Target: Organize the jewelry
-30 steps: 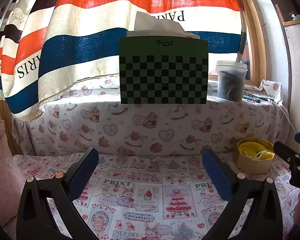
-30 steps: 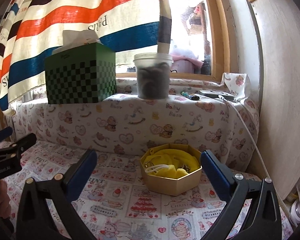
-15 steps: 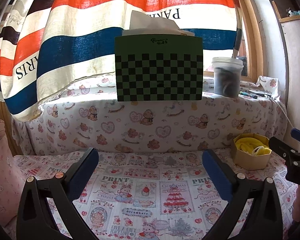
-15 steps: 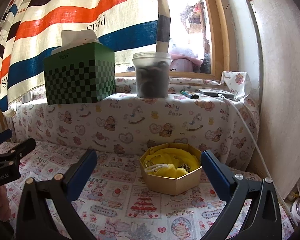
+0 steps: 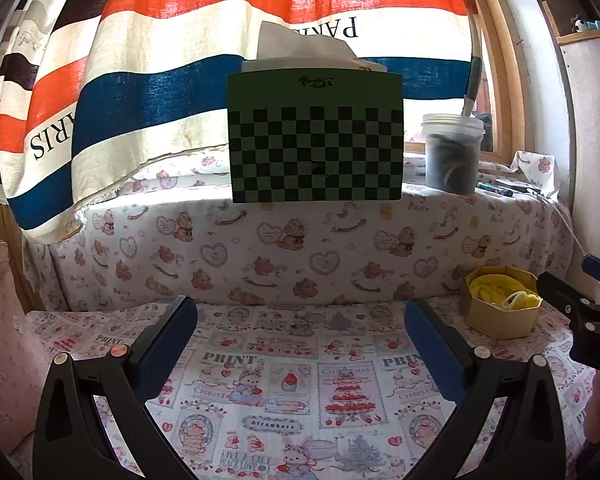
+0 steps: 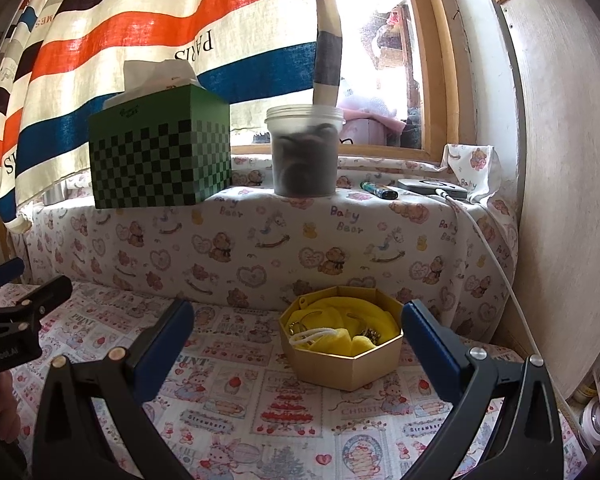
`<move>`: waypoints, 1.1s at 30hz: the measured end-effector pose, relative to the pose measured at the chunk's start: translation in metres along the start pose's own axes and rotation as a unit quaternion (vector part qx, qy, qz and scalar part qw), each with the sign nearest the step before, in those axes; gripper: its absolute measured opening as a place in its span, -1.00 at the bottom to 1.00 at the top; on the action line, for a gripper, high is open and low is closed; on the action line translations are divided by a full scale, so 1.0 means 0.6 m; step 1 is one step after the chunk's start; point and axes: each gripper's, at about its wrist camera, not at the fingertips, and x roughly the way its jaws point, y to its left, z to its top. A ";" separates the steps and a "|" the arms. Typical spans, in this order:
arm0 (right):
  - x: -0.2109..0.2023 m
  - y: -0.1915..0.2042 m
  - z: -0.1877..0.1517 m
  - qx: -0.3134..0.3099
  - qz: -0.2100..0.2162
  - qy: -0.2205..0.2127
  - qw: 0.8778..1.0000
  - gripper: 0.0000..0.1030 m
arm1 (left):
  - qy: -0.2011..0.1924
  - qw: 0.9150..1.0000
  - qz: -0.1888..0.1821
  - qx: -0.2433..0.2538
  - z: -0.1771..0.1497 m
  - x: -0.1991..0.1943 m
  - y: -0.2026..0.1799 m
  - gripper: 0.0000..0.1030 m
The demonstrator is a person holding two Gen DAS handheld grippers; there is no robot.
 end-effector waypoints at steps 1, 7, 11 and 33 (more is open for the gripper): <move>0.000 0.000 0.000 0.000 0.000 0.000 1.000 1.00 | 0.002 1.000 -0.001 0.000 0.000 0.001 0.000 0.99; 0.000 -0.006 0.000 0.009 -0.009 0.002 1.000 1.00 | 0.000 1.000 0.002 -0.006 0.000 0.001 0.005 0.99; 0.000 -0.005 0.000 0.009 -0.010 0.001 1.000 1.00 | 0.001 1.000 0.003 -0.005 0.000 0.000 0.005 0.99; 0.003 -0.006 0.000 0.010 -0.008 0.006 1.000 1.00 | 0.001 1.000 0.009 -0.010 0.000 0.000 0.007 0.99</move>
